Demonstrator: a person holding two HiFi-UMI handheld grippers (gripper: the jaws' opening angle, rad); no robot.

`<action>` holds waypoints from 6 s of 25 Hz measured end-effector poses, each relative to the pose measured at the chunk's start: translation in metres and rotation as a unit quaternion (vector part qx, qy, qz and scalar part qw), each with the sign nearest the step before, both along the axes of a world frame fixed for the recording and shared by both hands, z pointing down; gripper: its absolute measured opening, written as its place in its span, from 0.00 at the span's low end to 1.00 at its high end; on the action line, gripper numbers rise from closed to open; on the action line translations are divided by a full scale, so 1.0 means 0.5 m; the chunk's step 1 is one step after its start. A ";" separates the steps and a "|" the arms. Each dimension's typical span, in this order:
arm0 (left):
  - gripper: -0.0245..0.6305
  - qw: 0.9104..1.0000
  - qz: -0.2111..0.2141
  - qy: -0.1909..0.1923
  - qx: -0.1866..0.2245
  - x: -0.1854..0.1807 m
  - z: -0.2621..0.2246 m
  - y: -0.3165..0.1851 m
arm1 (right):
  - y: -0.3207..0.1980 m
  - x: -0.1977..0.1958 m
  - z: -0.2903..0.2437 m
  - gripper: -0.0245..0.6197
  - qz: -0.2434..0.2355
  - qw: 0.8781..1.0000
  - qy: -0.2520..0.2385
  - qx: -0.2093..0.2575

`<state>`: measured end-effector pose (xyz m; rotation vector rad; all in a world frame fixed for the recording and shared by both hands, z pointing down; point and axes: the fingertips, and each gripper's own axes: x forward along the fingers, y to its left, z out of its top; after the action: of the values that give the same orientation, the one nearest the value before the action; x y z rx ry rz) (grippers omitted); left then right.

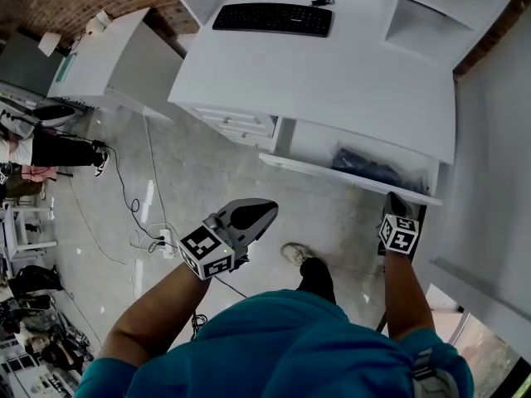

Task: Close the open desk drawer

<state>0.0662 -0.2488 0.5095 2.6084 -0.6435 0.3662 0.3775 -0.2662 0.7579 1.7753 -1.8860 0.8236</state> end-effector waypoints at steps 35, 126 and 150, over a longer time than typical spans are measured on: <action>0.06 1.000 0.007 -0.010 -0.014 0.041 0.028 -0.066 | -0.138 0.035 0.034 0.07 -0.005 1.000 0.007 0.005; 0.06 0.740 -0.666 -0.003 0.095 -0.891 -0.209 0.903 | 0.465 -1.458 -0.593 0.07 -0.756 0.632 -0.126 0.115; 0.06 0.670 -0.739 0.016 0.075 -0.924 -0.159 1.145 | 0.731 -1.516 -0.585 0.07 -0.823 0.548 -0.129 0.071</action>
<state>-0.3956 0.3237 0.4298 1.3512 -2.4280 -0.2879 -0.3806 0.0994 0.4653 -0.6382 -2.6074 0.0651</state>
